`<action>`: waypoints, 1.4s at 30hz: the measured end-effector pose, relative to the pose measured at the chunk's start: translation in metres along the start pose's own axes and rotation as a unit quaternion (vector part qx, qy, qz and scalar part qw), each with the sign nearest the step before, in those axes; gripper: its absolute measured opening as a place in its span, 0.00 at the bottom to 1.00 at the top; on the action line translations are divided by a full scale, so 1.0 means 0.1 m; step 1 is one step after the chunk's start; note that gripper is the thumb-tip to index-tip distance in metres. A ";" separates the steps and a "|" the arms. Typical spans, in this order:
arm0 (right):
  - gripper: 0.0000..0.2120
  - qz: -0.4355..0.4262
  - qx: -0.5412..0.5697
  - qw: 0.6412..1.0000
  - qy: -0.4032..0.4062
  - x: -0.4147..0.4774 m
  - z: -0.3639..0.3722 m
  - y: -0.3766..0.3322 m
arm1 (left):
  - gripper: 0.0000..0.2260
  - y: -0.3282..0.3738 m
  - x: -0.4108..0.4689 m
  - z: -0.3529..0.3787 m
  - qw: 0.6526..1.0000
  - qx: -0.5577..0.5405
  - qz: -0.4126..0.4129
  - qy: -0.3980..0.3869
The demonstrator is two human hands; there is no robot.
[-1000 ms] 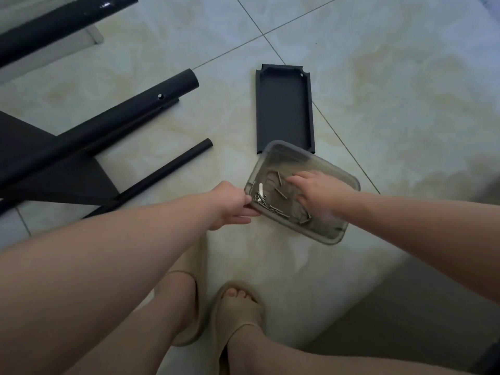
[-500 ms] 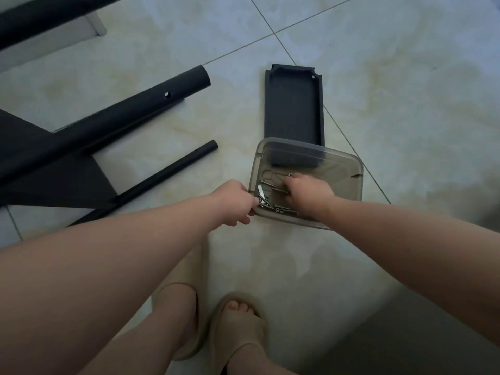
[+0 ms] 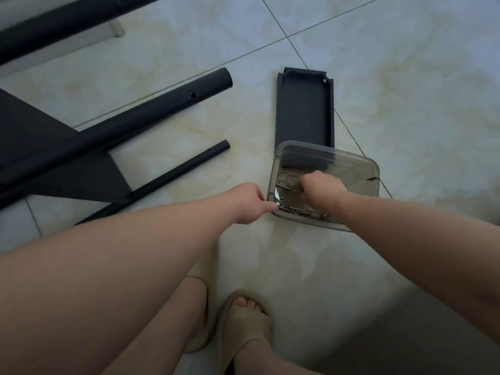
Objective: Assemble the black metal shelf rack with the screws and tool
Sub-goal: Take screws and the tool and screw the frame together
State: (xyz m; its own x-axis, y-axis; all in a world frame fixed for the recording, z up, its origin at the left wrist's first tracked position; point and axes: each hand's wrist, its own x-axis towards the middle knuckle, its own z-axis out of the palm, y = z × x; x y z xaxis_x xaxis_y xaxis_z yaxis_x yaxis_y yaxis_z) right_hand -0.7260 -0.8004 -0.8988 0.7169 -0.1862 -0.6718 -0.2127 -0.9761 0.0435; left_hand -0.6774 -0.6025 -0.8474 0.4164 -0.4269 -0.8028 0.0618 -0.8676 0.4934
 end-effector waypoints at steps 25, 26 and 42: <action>0.11 -0.232 0.316 0.889 0.237 -3.21 -2.30 -1.93 | 0.05 -0.76 -3.67 -0.88 0.942 -0.095 0.030 0.321; 0.09 -0.245 0.321 0.884 0.237 -3.27 -2.26 -2.02 | 0.05 -0.84 -3.77 -0.88 0.934 -0.114 0.018 0.337; 0.04 -0.245 0.379 0.881 0.142 -2.48 -2.08 -2.69 | 0.04 -1.56 -3.47 -1.27 0.909 -0.125 -0.008 0.398</action>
State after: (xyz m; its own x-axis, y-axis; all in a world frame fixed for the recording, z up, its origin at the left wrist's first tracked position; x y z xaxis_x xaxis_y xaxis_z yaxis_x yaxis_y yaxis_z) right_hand -0.7086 -0.5154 -0.5904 0.9603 0.1115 -0.2558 -0.1362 -0.6127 -0.7785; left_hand -0.7161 -0.2863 -0.6031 0.9316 -0.0091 -0.3634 0.2364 -0.7442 0.6247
